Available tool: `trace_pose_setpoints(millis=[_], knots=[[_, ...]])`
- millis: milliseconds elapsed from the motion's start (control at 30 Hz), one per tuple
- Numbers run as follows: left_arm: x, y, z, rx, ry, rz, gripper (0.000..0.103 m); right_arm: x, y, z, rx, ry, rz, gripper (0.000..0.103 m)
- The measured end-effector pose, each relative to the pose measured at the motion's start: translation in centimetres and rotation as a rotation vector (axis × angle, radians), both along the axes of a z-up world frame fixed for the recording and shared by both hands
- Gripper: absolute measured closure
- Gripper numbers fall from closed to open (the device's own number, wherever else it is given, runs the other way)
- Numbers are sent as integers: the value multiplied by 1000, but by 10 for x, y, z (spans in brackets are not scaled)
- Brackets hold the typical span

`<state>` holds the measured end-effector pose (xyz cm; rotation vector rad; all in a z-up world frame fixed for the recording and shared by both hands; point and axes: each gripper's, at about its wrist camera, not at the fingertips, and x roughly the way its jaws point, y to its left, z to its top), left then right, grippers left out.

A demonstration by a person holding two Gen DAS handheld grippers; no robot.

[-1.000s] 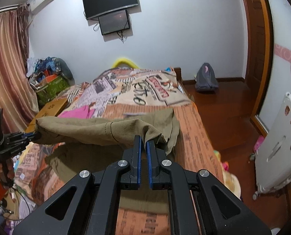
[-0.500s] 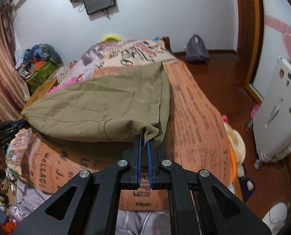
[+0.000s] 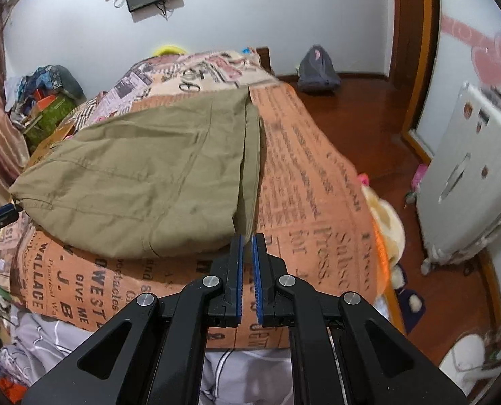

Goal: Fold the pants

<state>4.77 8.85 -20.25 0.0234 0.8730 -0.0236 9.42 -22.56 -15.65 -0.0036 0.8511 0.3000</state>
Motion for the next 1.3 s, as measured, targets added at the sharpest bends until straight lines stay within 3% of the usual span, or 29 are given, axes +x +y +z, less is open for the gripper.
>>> trace_pose_setpoints(millis=[167, 333, 567, 667, 767, 833, 867, 1167, 1300], knots=[[-4, 8, 24, -41, -52, 35, 63, 0, 14, 25, 33, -55, 44, 95], [9, -3, 36, -61, -74, 7, 61, 8, 40, 21, 87, -28, 127, 90], [40, -19, 3, -53, 4, -7, 60, 23, 73, -30, 12, 97, 208, 89], [45, -17, -10, -55, 32, 1, 48, 30, 68, -50, -7, 136, 201, 90], [46, -11, -20, -81, 54, 4, 41, 33, 59, -52, -15, 136, 174, 93], [46, -7, -23, -102, 63, 7, 39, 33, 54, -52, -59, 120, 141, 88], [45, -5, -22, -107, 65, 8, 38, 34, 48, -51, -36, 134, 139, 88], [47, 15, 34, -71, -50, 60, 39, 51, 22, -21, -19, 106, 88, 87], [73, 28, 47, -52, -66, 97, 39, 74, 25, -4, -12, 52, 73, 78]])
